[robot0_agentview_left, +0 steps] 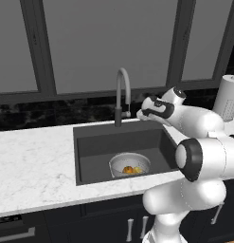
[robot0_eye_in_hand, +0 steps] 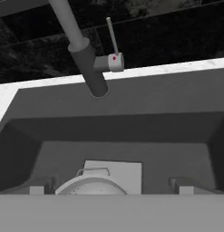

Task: Put the colander in the sink, put the kiwi, tangerine, peach in the colander, and turn on the sink faucet and pour water over the colander.

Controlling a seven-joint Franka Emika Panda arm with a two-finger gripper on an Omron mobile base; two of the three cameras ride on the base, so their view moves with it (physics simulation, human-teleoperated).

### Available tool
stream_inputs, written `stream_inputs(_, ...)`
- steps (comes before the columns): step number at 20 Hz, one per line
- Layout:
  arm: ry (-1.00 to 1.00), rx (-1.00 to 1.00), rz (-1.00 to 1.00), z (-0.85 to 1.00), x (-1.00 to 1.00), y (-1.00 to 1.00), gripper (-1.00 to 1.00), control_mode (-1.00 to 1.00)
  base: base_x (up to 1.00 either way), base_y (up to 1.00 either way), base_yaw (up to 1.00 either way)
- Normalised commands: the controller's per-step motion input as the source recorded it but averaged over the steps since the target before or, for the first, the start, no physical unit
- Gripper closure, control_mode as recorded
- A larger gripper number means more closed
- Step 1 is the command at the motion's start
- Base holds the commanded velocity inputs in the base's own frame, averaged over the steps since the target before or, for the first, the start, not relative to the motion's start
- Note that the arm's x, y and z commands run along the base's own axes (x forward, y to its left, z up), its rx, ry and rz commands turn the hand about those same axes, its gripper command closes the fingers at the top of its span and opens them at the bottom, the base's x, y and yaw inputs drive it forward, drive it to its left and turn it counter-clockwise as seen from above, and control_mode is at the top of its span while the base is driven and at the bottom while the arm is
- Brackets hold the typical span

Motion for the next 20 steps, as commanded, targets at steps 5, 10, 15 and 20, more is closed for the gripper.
stream_inputs(5, 0.0, 0.12, 0.0, 0.0, 0.66, 0.0, -1.0, -1.0, 0.0, 0.0, 0.0)
stream_inputs(10, 0.0, 0.13, 0.0, 0.01, 0.35, 0.0, -1.0, -1.0, 0.0, 0.0, 0.0)
stream_inputs(15, 0.0, 0.13, 0.0, 0.02, 0.3, 0.03, -1.0, -1.0, 0.0, 0.0, 0.0)
stream_inputs(20, 0.0, 0.12, 0.0, 0.0, 0.29, 0.13, -1.0, -1.0, 0.0, 0.0, 0.0)
